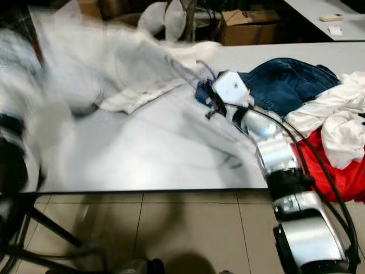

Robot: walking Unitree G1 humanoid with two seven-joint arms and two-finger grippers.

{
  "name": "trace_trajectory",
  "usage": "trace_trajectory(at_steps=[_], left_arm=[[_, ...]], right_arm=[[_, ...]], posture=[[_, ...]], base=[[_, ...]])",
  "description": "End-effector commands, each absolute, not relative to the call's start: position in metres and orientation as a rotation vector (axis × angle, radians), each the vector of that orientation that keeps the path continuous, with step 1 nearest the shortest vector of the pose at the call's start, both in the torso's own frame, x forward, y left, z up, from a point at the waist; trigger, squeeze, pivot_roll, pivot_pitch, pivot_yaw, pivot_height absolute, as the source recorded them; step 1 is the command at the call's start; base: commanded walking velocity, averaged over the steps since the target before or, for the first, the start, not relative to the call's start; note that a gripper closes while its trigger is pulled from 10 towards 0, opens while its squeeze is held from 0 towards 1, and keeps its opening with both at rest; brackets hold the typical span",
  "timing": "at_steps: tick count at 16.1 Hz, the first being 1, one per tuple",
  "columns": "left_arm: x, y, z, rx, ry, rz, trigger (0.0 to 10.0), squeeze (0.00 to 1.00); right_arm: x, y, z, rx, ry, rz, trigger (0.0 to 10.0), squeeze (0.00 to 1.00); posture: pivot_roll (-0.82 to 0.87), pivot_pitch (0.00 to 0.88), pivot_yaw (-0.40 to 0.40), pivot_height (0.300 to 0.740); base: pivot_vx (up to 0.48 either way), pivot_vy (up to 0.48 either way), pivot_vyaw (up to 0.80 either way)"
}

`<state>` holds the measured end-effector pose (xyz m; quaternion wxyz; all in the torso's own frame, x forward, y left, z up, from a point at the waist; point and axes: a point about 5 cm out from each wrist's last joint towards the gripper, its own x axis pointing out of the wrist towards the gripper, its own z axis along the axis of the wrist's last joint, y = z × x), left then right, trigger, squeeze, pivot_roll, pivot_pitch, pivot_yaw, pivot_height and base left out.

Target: Hang hanger

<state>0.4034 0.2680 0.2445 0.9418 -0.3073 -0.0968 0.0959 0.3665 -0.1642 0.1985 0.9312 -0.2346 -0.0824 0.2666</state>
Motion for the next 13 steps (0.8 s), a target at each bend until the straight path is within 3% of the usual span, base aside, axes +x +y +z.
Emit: trace_trajectory(at_steps=[1,4,5,6,7,8,13], left_arm=[[0.396,0.274,0.21,-0.579,-0.058,0.31,0.0,0.0],[0.372,0.287,0.146,-0.528,0.129,0.49,0.0,0.0],[0.368,0.284,0.132,-0.433,0.219,0.442,3.4,0.0],[0.368,0.28,0.128,-0.37,0.261,0.398,10.0,0.0],[0.372,0.272,0.134,-0.307,0.234,0.274,10.0,0.0],[0.373,0.271,0.136,-0.301,0.226,0.25,10.0,1.0],[0.391,0.258,0.193,-0.02,-0.008,0.058,10.0,1.0]], right_arm=[[0.361,-0.166,0.211,-0.41,-0.246,0.559,10.0,0.0],[0.347,-0.169,0.222,-0.34,-0.311,0.613,10.0,0.0],[0.336,-0.166,0.226,-0.335,-0.331,0.67,10.0,0.0],[0.333,-0.164,0.224,-0.339,-0.326,0.686,10.0,0.0],[0.326,-0.162,0.22,-0.331,-0.315,0.71,10.0,0.0],[0.325,-0.161,0.219,-0.329,-0.312,0.715,10.0,0.0],[0.296,-0.163,0.2,-0.283,-0.225,0.702,10.0,0.0]], posture=[[-0.08,0.0,0.105,0.74],[-0.08,0.0,0.112,0.74],[-0.09,0.0,0.117,0.74],[-0.09,0.0,0.12,0.74],[-0.09,0.0,0.122,0.74],[-0.09,0.0,0.121,0.74],[-0.09,0.0,0.124,0.74]], base=[[0.0,0.0,0.0],[0.0,0.0,0.0],[0.0,0.0,0.0],[0.0,0.0,0.0],[0.0,0.0,0.0],[0.0,0.0,0.0],[0.0,0.0,0.0]])
